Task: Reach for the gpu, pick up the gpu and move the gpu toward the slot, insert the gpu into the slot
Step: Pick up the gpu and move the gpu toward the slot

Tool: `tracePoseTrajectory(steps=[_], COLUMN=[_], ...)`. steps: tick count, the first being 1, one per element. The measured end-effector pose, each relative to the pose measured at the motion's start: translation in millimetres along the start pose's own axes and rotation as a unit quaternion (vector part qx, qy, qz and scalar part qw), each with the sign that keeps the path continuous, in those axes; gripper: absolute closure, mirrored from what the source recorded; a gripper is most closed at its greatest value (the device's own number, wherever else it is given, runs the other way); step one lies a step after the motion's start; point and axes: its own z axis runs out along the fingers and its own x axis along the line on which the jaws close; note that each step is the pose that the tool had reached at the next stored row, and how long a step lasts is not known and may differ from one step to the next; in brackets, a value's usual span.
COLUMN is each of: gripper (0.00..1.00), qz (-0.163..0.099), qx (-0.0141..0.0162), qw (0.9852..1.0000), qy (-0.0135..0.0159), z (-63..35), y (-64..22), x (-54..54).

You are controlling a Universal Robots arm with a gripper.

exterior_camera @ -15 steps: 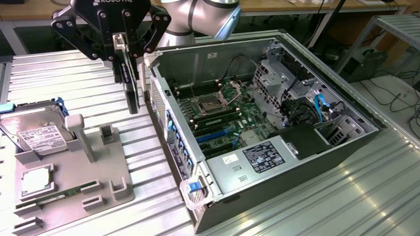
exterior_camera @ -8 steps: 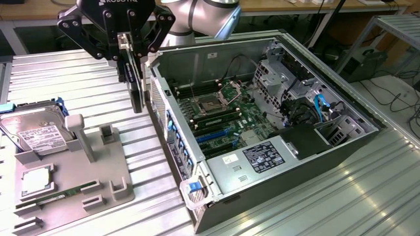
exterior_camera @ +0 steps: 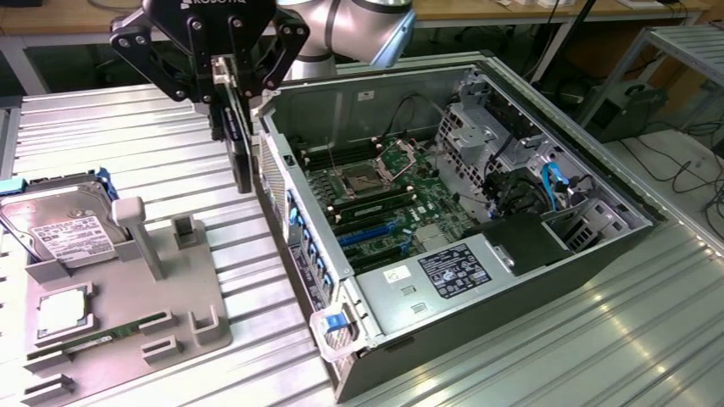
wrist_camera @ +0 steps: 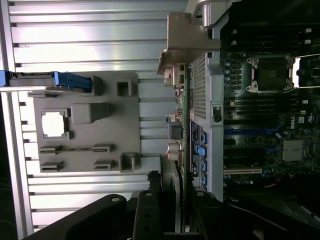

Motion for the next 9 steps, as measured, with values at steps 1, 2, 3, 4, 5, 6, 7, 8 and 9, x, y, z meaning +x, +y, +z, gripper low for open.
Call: tracePoseTrajectory(steps=[1,2,3,4,5,6,7,8,9], gripper=[0.73,0.73,0.73,0.73,0.73,0.73,0.73,0.73,0.73], qz=[0.0,0.0,0.0,0.0,0.0,0.0,0.0,0.0,0.0], qx=[0.0,0.0,0.0,0.0,0.0,0.0,0.0,0.0,0.0], qw=[1.0,1.0,1.0,1.0,1.0,1.0,1.0,1.0,1.0], qy=[0.0,0.0,0.0,0.0,0.0,0.0,0.0,0.0,0.0], z=[0.0,0.0,0.0,0.0,0.1,0.0,0.1,0.1,0.1], y=[0.0,0.1,0.0,0.1,0.1,0.2,0.2,0.2,0.2], x=[-0.6,-1.4,-1.7,-3.2,-4.1,-4.9,-5.3,-6.0,-6.6])
